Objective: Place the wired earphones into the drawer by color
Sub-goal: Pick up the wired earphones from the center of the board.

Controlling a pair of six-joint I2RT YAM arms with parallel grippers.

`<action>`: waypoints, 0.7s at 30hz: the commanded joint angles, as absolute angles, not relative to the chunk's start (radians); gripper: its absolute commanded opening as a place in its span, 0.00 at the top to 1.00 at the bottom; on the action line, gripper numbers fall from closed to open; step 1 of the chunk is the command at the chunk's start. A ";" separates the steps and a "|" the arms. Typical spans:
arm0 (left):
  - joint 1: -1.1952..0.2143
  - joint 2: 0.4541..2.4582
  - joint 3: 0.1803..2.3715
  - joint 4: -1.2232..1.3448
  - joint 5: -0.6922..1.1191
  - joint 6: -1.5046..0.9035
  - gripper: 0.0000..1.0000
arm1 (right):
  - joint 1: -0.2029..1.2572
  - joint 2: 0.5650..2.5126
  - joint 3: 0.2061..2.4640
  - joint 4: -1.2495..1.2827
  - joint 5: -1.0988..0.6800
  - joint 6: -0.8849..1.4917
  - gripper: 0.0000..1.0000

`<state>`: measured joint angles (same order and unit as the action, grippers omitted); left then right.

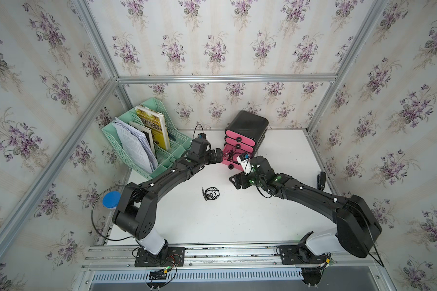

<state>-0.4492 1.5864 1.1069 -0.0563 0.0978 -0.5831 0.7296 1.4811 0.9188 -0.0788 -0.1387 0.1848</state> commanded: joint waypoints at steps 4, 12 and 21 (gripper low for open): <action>-0.446 1.376 0.960 -0.157 -0.076 -0.598 0.01 | 0.825 1.631 1.018 -0.106 -0.146 0.231 0.17; -0.445 1.090 0.780 -0.256 -0.203 -0.595 0.01 | 0.899 1.825 1.166 -0.168 -0.133 0.310 0.24; -0.446 0.912 0.678 -0.346 -0.270 -0.585 0.01 | 0.926 1.925 1.292 -0.248 -0.116 0.354 0.24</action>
<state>-0.4461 0.9333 0.6899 -0.3103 -0.2317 -0.5900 0.9173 1.9148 1.2739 -0.2142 -0.1196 0.3389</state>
